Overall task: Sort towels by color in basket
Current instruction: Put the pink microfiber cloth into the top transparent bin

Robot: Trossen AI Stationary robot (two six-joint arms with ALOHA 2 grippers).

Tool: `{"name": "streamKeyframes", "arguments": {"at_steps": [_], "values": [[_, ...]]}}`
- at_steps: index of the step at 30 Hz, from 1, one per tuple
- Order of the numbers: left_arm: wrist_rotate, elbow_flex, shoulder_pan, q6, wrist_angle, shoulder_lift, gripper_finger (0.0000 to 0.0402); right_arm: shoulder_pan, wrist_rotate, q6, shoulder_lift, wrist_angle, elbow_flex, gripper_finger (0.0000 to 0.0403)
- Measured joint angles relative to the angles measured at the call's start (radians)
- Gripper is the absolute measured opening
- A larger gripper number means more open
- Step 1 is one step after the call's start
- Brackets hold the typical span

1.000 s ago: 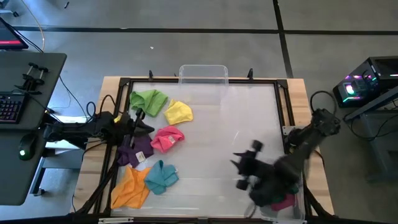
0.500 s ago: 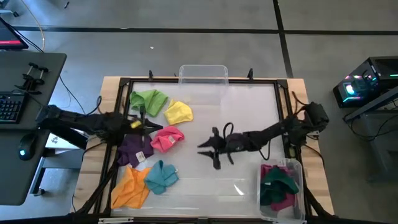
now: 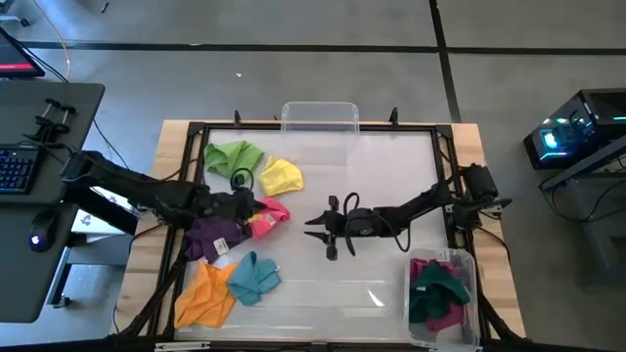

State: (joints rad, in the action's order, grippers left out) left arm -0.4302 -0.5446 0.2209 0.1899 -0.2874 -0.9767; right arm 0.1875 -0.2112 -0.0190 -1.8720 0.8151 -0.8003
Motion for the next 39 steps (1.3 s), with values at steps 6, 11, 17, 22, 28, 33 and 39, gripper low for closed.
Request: {"name": "streamKeyframes", "arguments": {"at_steps": [6, 11, 17, 22, 28, 33, 39], "values": [[-0.008, -0.001, -0.009, 0.117, -0.002, -0.058, 0.0008, 0.0, 0.004, 0.001, -0.015, -0.058, -0.004, 0.0119], [-0.013, -0.001, -0.028, 0.168, 0.007, -0.097, 0.0035, -0.002, 0.006, 0.077, -0.015, -0.074, -0.004, 0.0119], [-0.013, -0.001, -0.044, 0.132, 0.059, -0.158, 0.009, -0.022, -0.037, 0.177, -0.015, -0.074, -0.004, 0.0119], [0.003, -0.001, -0.032, 0.139, 0.082, -0.208, 0.0138, -0.058, -0.021, 0.154, -0.015, -0.079, -0.004, 0.0119], [0.002, 0.0, 0.004, 0.236, 0.064, -0.263, 0.0162, -0.072, 0.005, 0.15, -0.015, -0.094, -0.004, 0.0119], [-0.077, -0.001, 0.062, 0.425, 0.025, -0.308, 0.0156, -0.069, 0.032, 0.095, -0.015, -0.096, -0.004, 0.0119], [-0.19, 0.008, 0.149, 0.702, -0.101, -0.373, 0.0142, -0.069, 0.124, 0.035, -0.015, -0.104, -0.004, 0.0119]]}}
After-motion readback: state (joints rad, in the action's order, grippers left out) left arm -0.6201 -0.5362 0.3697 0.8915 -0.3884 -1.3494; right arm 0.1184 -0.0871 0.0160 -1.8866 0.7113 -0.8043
